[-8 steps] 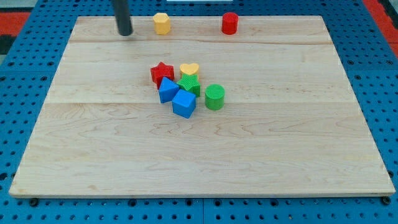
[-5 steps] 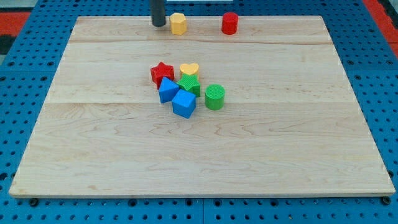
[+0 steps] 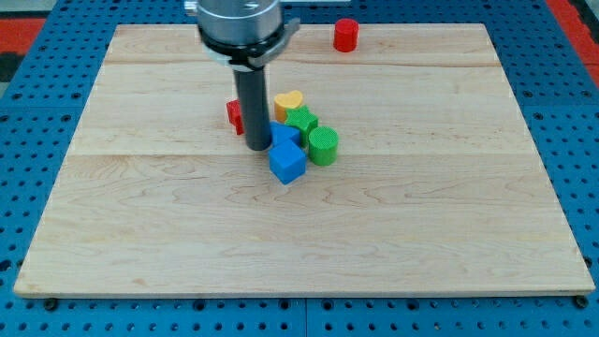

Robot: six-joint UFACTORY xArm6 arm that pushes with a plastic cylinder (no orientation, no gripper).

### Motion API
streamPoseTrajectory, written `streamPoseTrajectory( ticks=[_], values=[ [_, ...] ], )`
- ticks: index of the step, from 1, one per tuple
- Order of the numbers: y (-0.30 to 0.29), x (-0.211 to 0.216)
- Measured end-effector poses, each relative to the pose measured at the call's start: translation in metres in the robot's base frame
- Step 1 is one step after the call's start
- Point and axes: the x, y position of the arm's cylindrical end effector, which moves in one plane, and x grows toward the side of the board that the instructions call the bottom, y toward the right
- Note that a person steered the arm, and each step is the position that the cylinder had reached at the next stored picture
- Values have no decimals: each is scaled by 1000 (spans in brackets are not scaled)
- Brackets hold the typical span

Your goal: Keep the red star to the left of the yellow hexagon

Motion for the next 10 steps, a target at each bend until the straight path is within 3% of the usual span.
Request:
streamPoseTrajectory(
  ticks=[4, 5, 6, 9, 10],
  values=[
    [-52, -124],
    [-14, -140],
    [1, -142],
    [-123, -162],
    [-102, -133]
  ],
)
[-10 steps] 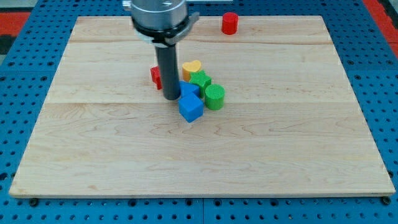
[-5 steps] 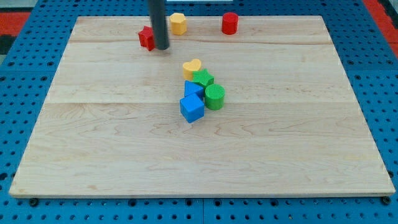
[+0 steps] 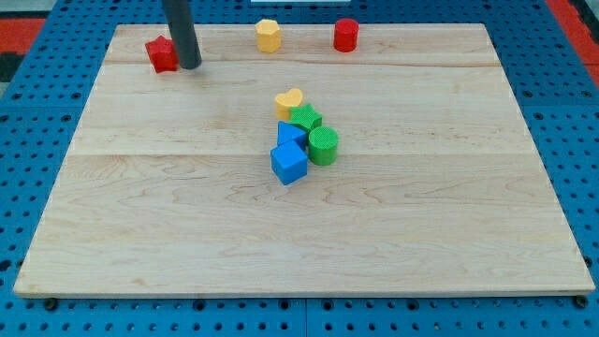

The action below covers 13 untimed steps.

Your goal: Keep the red star to the left of the yellow hexagon

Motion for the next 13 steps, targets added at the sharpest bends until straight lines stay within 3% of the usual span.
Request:
streamPoseTrajectory(
  ticks=[1, 2, 3, 5, 11, 12, 13],
  values=[
    [-22, 16],
    [-89, 16],
    [-110, -1],
    [-58, -13],
    [-17, -43],
    [-16, -28],
    [-16, 33]
  ],
)
